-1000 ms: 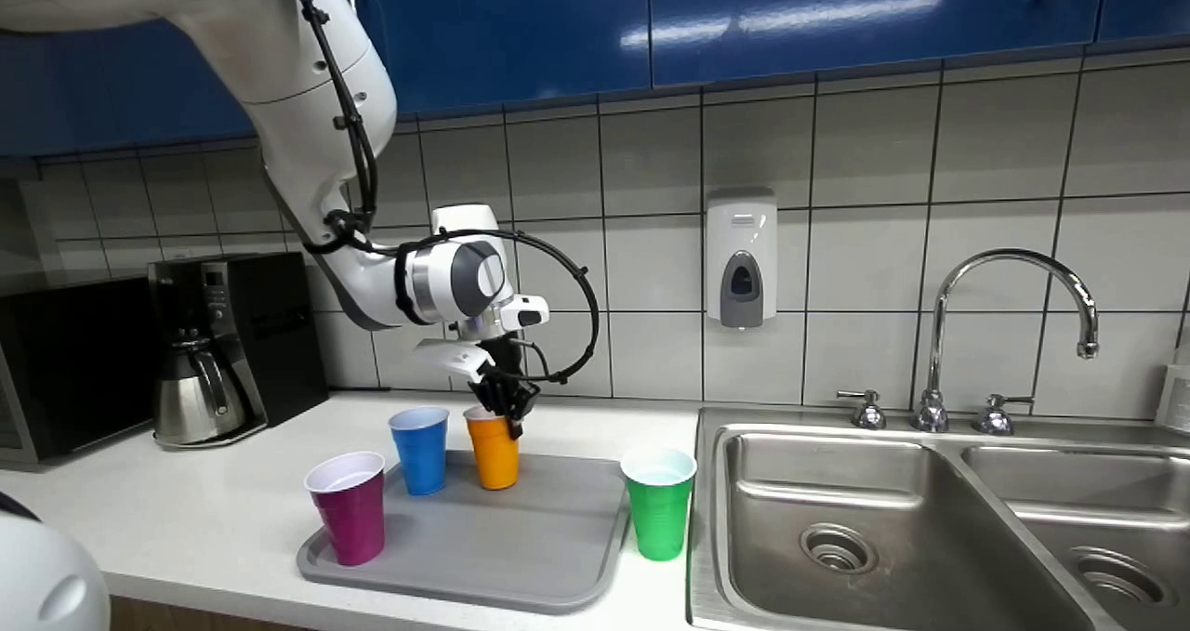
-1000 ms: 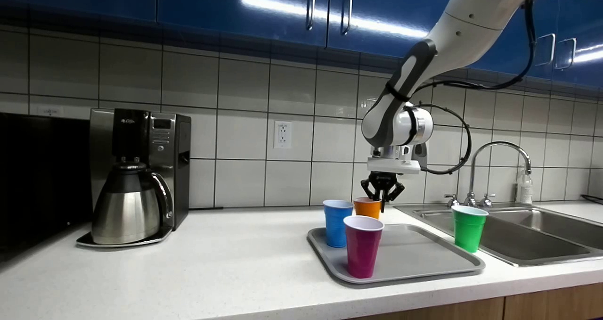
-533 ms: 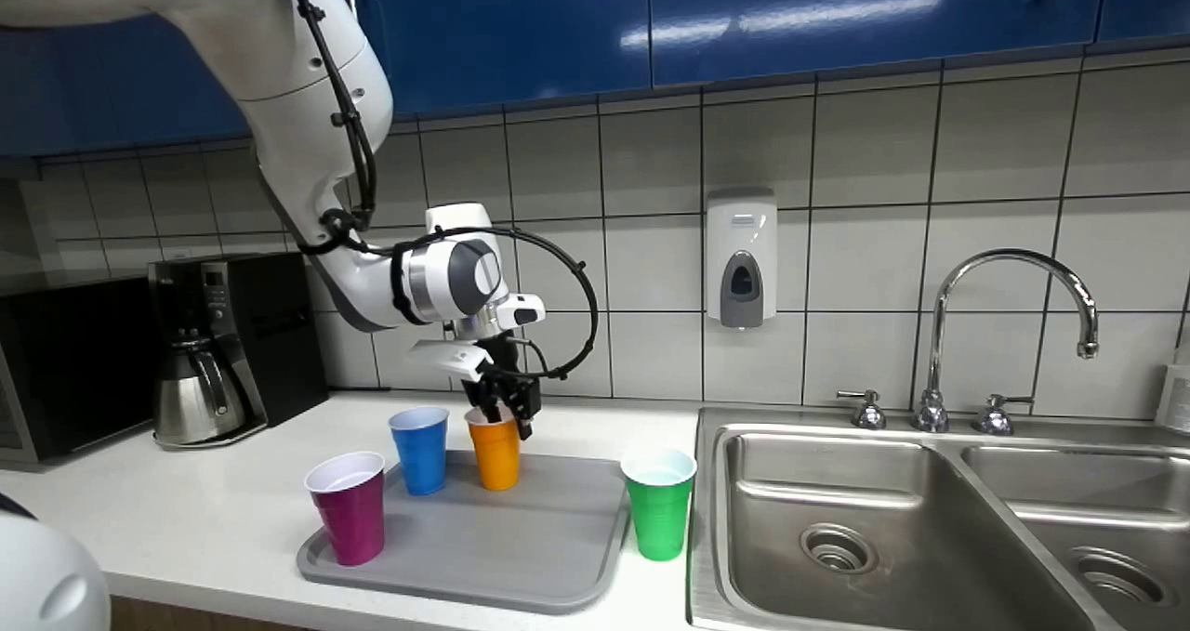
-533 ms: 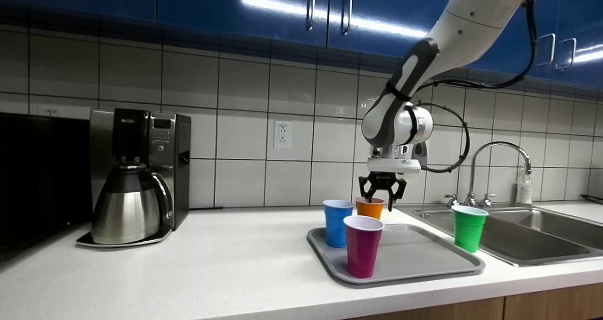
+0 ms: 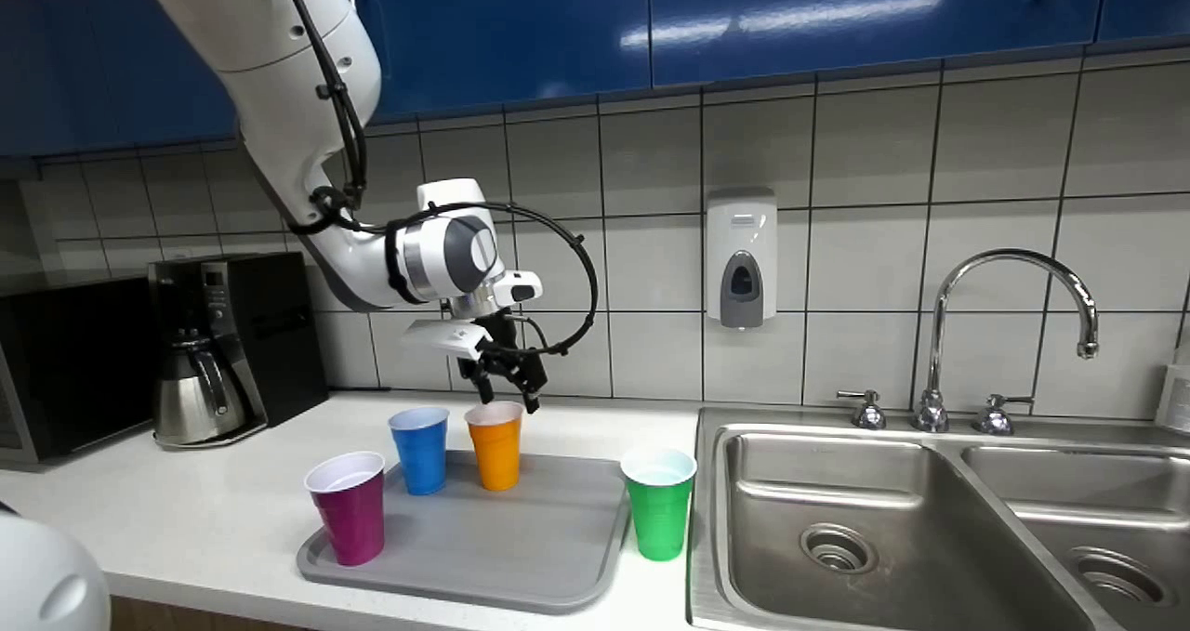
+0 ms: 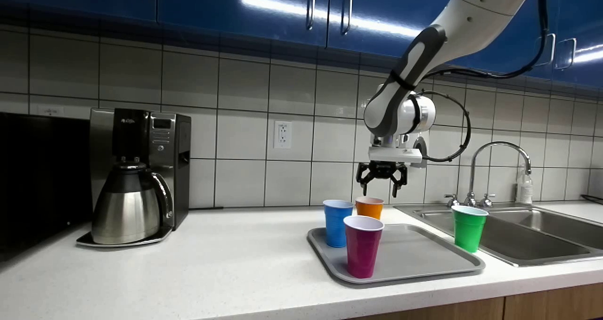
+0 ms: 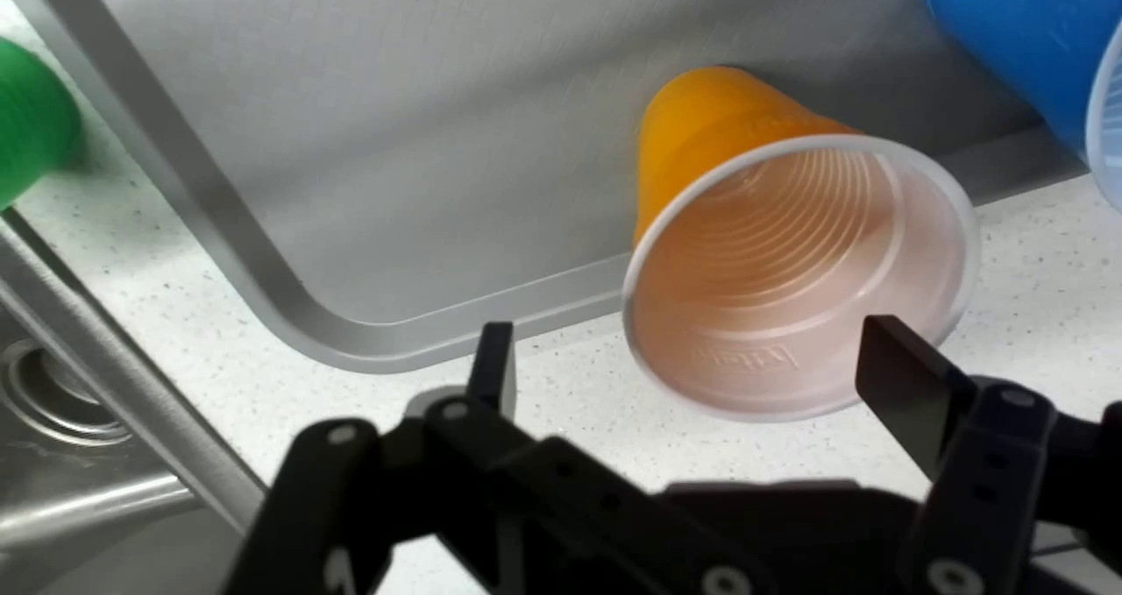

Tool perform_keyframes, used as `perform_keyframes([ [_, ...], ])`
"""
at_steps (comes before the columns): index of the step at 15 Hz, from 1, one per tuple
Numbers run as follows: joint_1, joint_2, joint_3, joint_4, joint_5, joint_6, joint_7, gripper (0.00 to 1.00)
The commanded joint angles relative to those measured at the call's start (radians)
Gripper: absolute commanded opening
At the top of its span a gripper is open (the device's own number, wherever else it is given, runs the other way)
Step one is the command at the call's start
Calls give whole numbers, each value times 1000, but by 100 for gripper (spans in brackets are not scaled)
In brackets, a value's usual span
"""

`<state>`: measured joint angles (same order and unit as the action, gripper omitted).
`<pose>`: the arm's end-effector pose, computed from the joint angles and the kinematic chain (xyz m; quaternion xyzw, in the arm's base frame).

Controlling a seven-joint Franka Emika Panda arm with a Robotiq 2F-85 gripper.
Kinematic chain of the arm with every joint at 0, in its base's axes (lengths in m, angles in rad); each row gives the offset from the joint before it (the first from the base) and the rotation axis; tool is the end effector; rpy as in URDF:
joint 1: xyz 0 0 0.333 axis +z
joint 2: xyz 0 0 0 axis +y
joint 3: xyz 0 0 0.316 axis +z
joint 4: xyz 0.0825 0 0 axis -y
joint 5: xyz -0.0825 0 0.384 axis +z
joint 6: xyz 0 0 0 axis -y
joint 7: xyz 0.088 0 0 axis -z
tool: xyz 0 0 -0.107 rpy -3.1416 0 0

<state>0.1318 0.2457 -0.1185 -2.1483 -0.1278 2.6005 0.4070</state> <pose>0.5863 0.0117 0.3080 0.9833 -0.1408 0.1117 0.0298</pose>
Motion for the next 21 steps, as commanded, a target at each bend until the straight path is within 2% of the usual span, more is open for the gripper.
perform_keyframes([
  [1, -14, -58, 3, -22, -32, -30, 12, 100],
  [6, -40, -88, -29, -19, -48, -34, 44, 100],
  [11, -67, -103, -67, -23, -113, -57, 103, 100],
  [21, -98, -100, -122, -66, -246, -82, 332, 100],
])
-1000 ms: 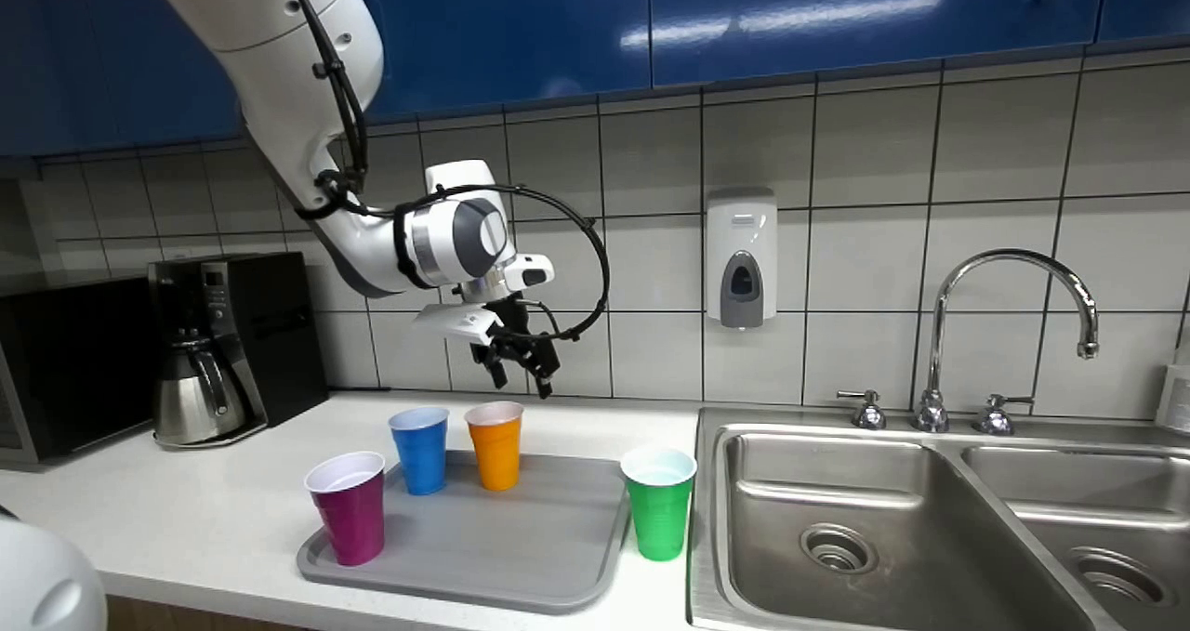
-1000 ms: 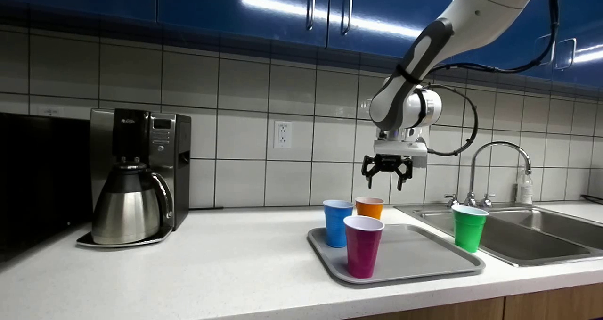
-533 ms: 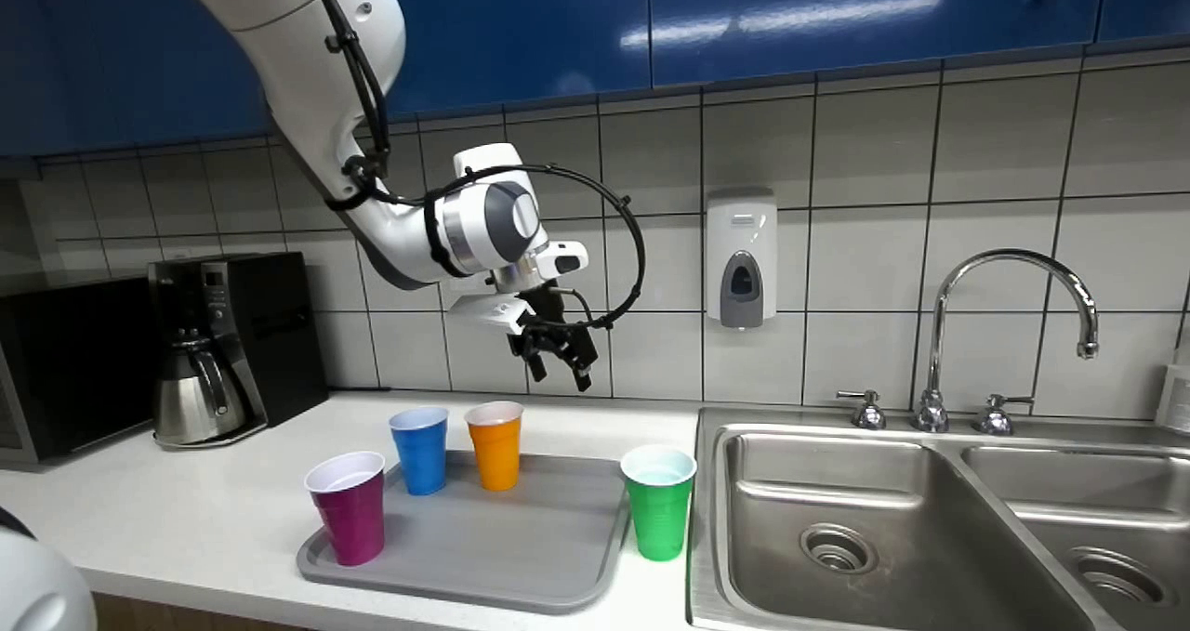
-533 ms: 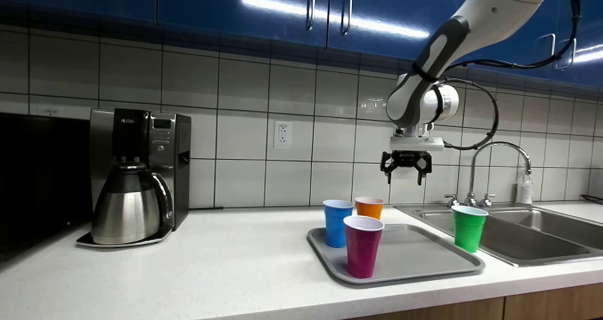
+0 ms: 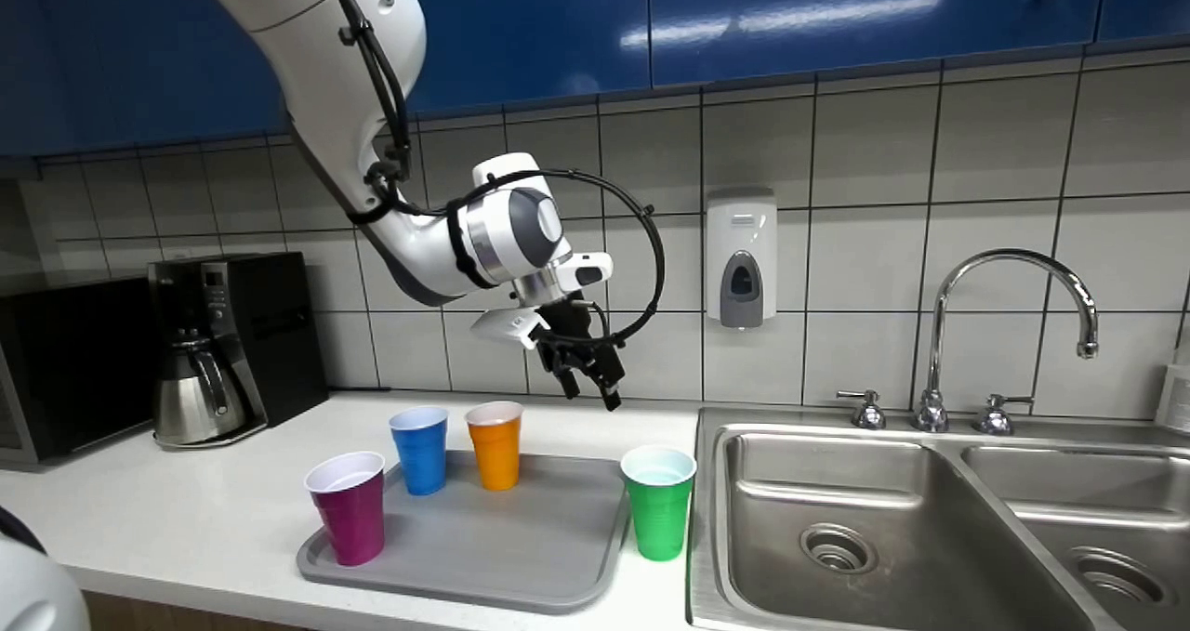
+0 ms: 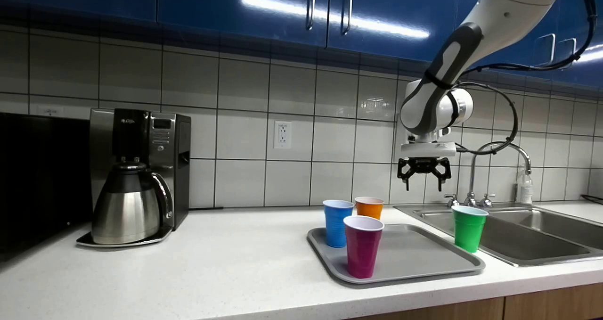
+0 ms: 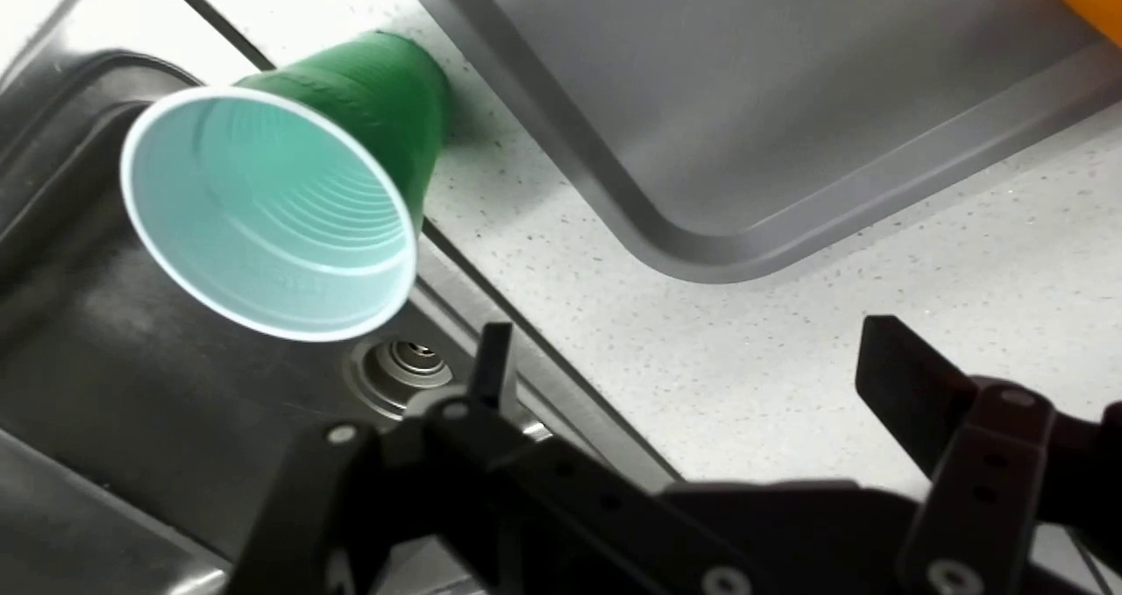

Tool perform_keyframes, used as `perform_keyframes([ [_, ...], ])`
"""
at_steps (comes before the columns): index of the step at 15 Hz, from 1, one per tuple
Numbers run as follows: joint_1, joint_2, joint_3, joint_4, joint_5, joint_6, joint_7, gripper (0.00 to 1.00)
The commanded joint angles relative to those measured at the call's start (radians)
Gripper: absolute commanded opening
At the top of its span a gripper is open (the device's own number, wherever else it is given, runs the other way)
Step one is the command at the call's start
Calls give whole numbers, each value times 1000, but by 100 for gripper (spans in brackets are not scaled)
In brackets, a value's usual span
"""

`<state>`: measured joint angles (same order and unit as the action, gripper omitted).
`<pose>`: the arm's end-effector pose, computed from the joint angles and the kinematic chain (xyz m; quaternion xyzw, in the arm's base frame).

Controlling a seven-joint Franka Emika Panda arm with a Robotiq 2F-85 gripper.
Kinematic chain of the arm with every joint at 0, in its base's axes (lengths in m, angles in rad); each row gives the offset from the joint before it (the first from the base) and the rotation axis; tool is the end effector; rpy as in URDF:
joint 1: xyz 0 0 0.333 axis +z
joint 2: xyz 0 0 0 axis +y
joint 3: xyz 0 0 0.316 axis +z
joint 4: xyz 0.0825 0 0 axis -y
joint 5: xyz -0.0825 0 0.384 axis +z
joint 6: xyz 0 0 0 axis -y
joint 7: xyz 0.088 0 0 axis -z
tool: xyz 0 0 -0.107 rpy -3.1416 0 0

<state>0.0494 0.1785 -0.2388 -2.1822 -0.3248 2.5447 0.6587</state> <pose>0.5627 -0.1019 0.3278 0.9458 -0.2862 0.1169 0.0991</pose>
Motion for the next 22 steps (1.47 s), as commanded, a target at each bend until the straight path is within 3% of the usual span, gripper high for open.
perform_keyframes([
  [1, -21, -35, -6, -38, -53, -29, 97, 100],
  [11, -55, -36, -32, -60, -70, -34, 213, 100],
  [22, -84, 19, -41, -42, -47, -39, 223, 100],
])
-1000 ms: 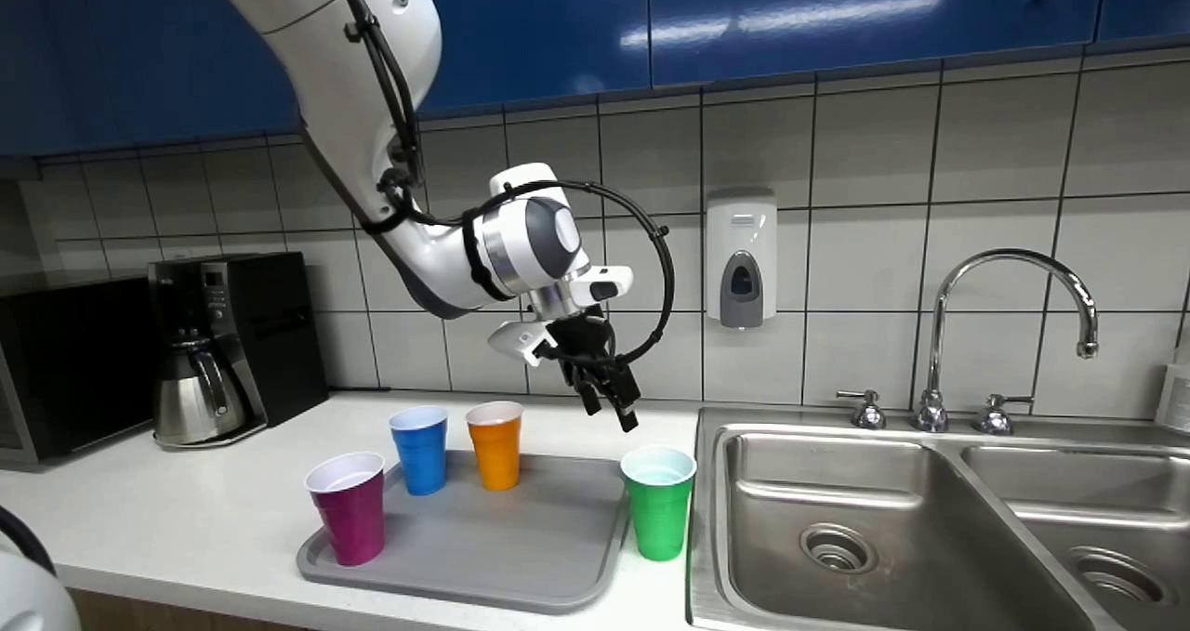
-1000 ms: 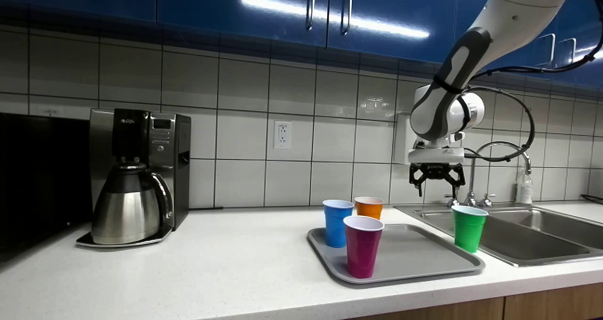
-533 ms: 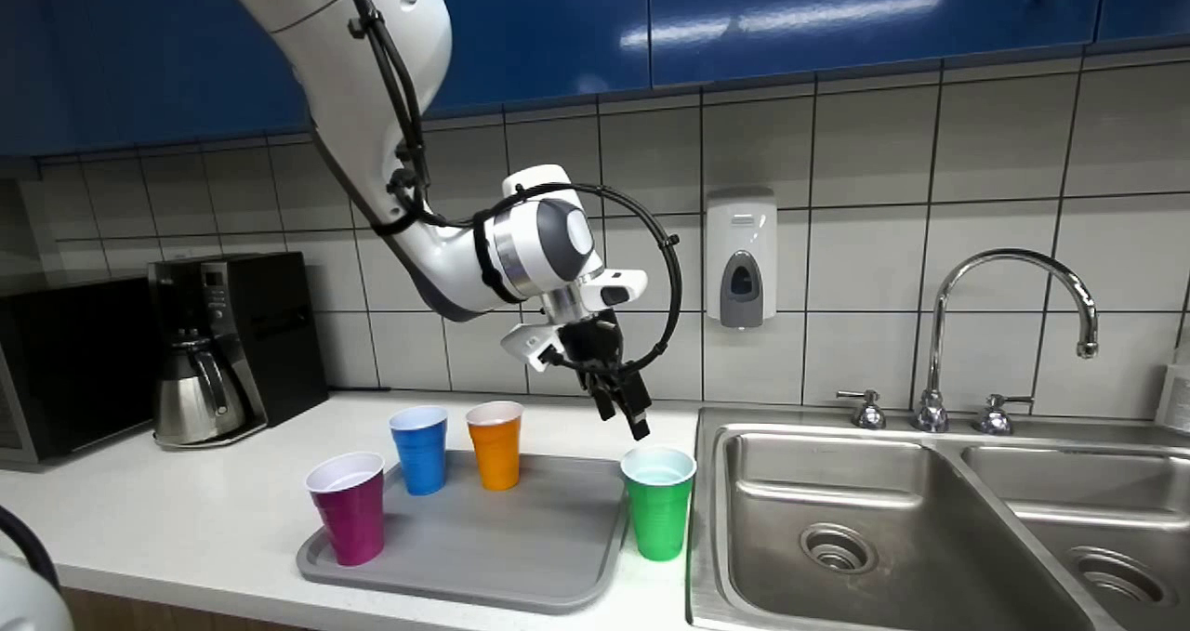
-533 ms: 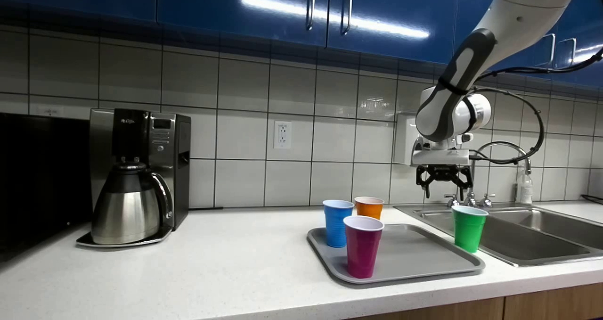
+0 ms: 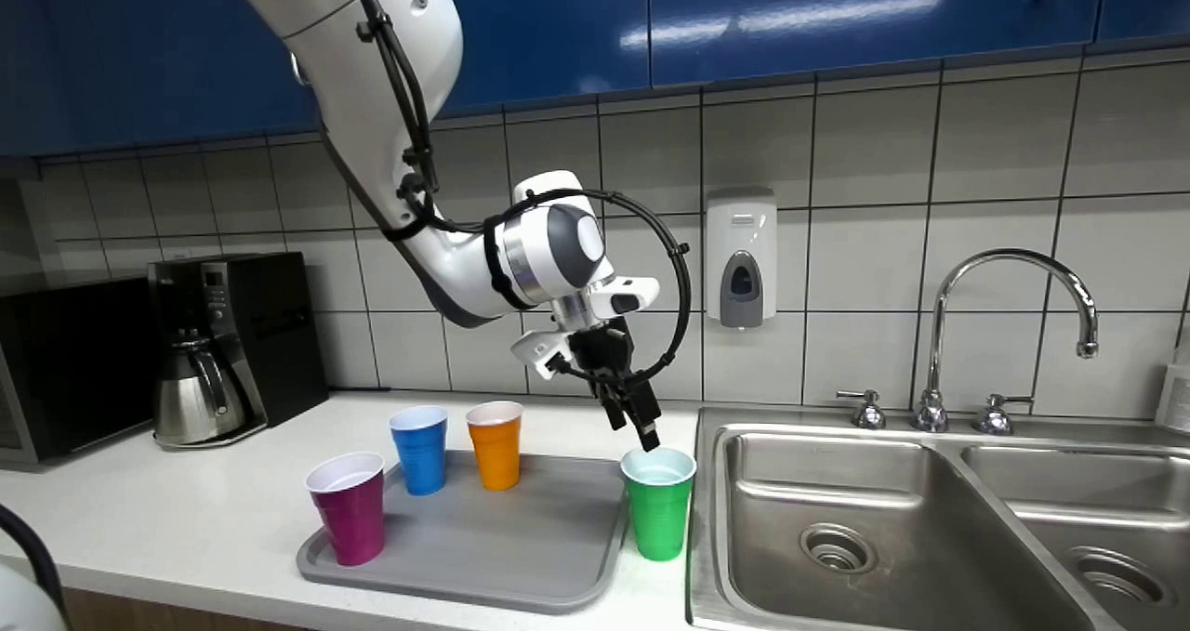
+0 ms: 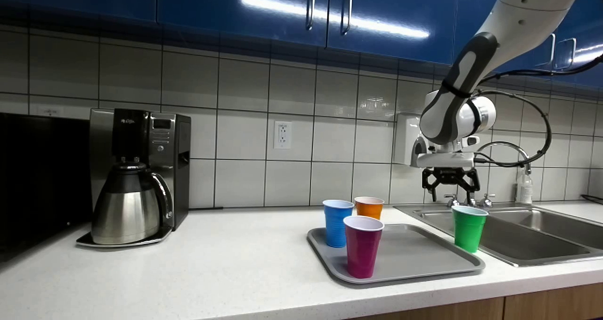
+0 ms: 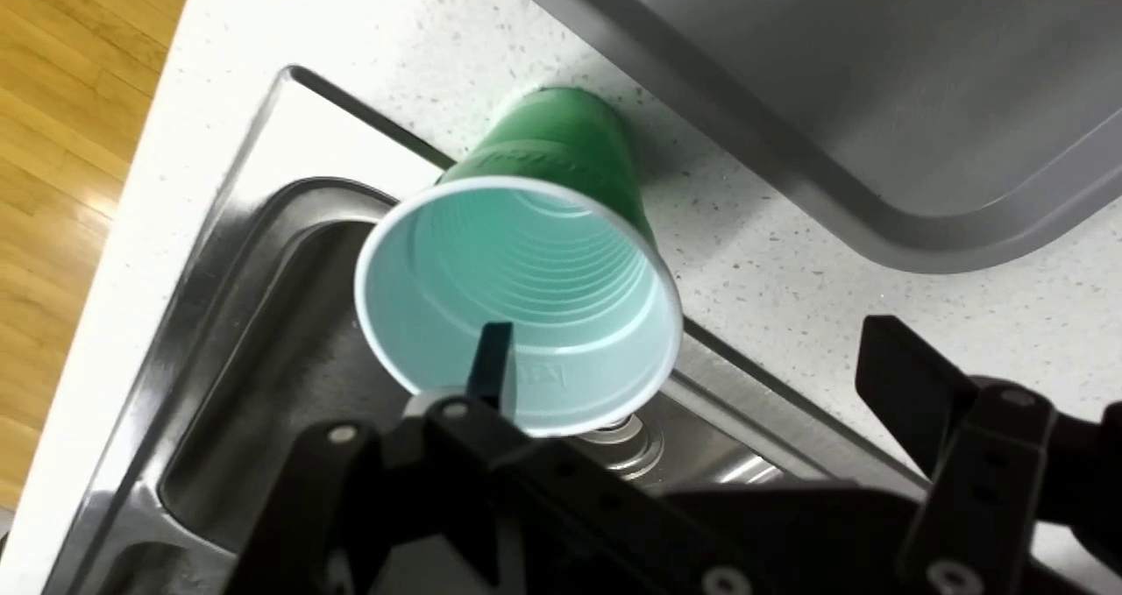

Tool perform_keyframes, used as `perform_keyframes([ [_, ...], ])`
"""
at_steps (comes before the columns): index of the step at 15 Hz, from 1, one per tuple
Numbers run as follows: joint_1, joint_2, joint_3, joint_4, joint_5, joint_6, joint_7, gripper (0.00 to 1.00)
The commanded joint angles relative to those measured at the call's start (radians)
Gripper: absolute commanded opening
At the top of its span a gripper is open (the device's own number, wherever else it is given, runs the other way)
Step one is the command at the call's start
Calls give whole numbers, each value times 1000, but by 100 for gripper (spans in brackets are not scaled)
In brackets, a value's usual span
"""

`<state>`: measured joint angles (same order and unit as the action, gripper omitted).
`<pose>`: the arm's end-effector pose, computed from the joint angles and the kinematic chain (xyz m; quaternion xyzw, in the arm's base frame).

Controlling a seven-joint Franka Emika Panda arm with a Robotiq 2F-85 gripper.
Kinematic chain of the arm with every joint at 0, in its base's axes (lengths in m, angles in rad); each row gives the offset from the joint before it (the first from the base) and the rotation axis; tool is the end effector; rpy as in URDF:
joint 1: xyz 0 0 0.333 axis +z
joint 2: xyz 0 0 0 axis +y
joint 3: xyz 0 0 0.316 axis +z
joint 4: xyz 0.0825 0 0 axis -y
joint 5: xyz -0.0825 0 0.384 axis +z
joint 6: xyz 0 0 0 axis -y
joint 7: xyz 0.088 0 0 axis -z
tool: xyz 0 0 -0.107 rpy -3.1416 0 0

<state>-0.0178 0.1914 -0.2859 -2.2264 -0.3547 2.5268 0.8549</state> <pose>0.5320 -0.1619 0.3013 0.8969 -0.4172 0.0890 0.1164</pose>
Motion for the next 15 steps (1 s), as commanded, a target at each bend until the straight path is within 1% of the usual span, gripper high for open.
perform_keyframes([
  [1, -18, 14, 6, 3, -14, -21, 25, 100],
  [9, -18, 63, 1, 10, -2, -19, 13, 100],
  [10, -17, 65, 0, 11, -3, -17, 12, 75],
  [11, -16, 67, -1, 12, -5, -19, 12, 74],
  [15, -12, 72, -2, 13, -9, -22, 14, 42],
])
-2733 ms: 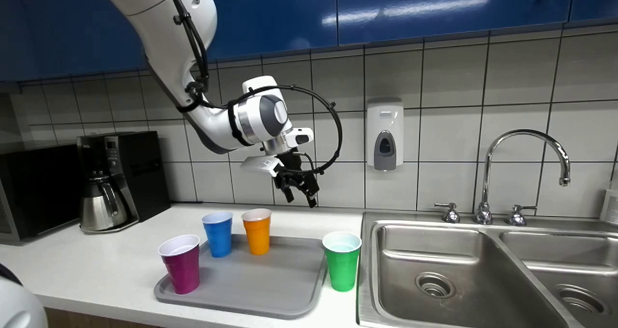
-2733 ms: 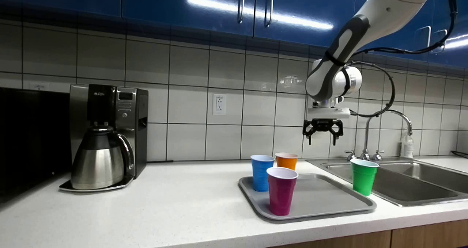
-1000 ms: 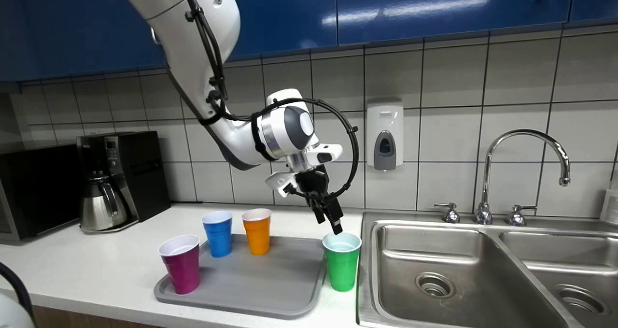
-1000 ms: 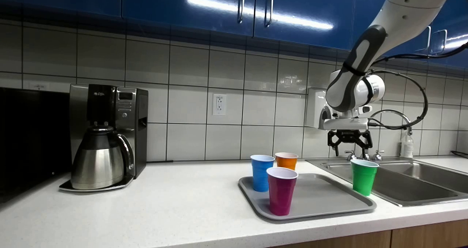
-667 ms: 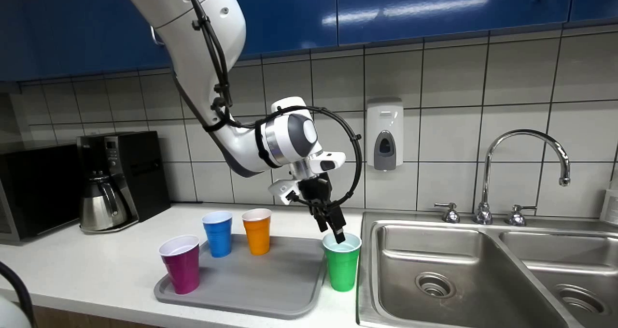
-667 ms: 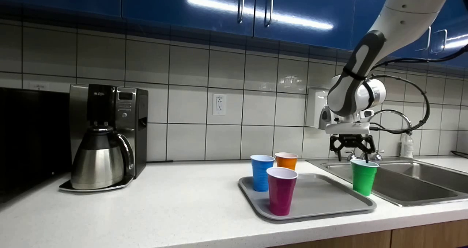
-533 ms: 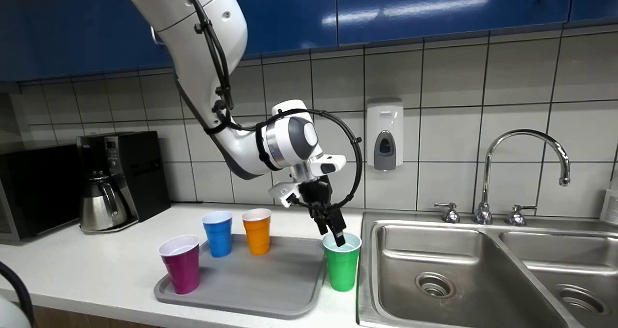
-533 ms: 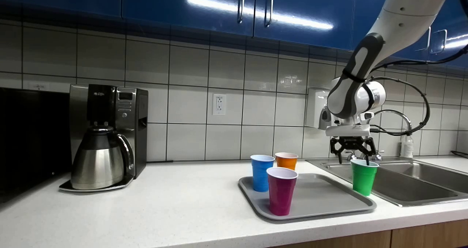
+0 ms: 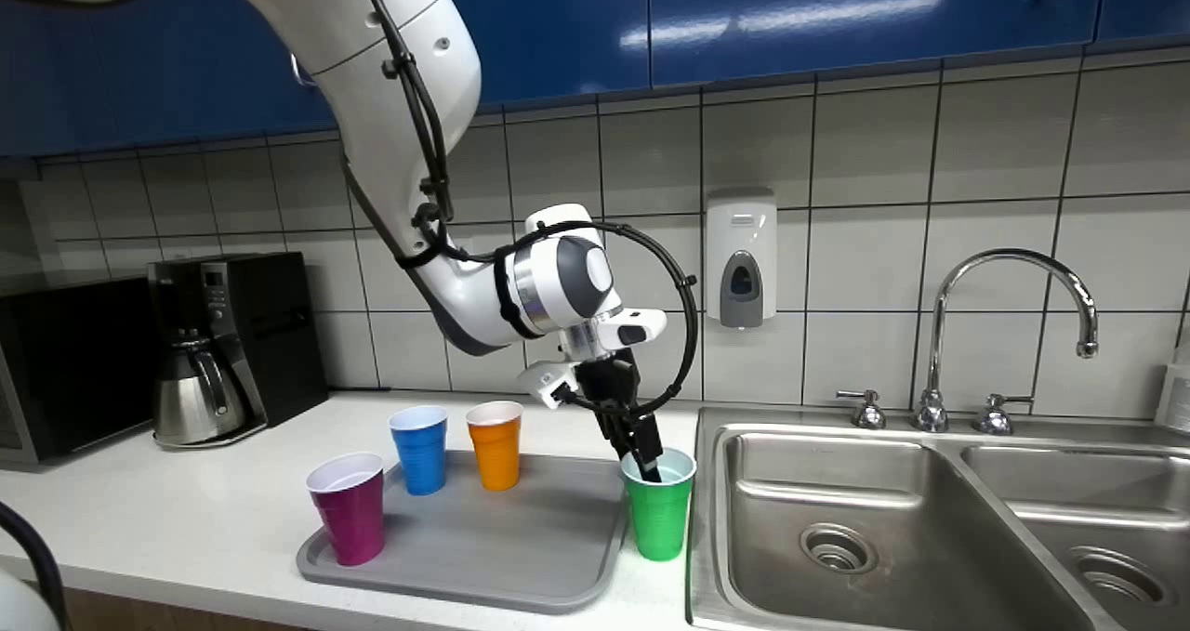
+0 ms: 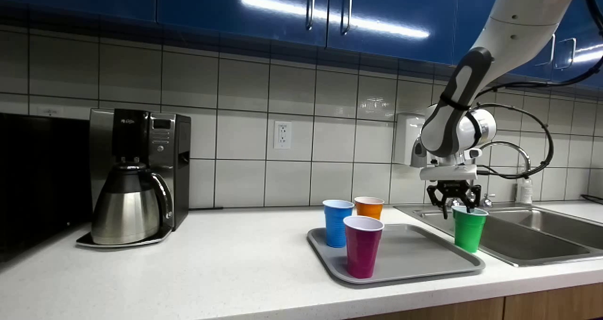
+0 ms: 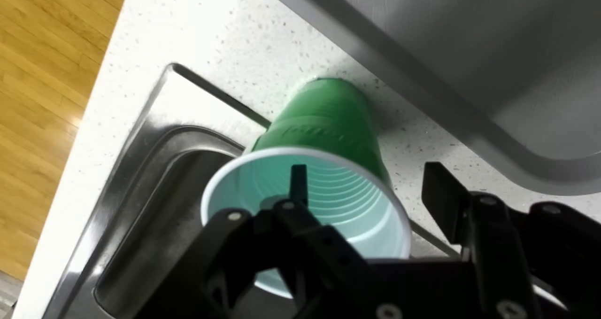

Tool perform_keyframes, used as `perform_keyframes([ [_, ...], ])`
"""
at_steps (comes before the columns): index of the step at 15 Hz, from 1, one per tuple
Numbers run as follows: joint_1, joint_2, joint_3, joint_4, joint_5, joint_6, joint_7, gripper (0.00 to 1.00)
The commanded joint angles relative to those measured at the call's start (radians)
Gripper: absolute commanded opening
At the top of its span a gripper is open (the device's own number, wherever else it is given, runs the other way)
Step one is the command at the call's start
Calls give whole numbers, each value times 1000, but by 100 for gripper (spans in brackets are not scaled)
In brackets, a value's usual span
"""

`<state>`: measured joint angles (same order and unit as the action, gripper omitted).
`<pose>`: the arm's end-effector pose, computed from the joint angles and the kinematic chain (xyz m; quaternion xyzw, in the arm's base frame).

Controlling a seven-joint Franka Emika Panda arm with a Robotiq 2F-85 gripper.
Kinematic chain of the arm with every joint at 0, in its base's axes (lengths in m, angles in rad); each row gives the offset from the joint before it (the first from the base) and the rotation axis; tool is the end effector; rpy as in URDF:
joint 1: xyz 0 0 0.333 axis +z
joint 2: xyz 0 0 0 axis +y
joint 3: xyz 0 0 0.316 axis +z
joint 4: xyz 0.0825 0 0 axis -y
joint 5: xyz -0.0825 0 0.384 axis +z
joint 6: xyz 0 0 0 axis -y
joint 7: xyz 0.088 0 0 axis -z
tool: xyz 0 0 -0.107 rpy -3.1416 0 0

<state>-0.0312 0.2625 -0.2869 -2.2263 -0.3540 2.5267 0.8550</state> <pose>0.5261 -0.1695 0.2635 0.8965 -0.4196 0.0559 0.1309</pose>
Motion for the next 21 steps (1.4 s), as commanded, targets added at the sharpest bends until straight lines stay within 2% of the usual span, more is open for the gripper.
perform_keyframes([
  [1, 2, 3, 0, 13, -9, -22, 14, 34],
  [5, 5, 5, 1, 15, -9, -26, 12, 5],
  [6, 6, 4, 2, 15, -7, -27, 11, 0],
  [14, 32, -43, 0, 15, -37, -35, 28, 1],
  [21, 31, -125, 44, 4, -9, -40, -15, 1],
])
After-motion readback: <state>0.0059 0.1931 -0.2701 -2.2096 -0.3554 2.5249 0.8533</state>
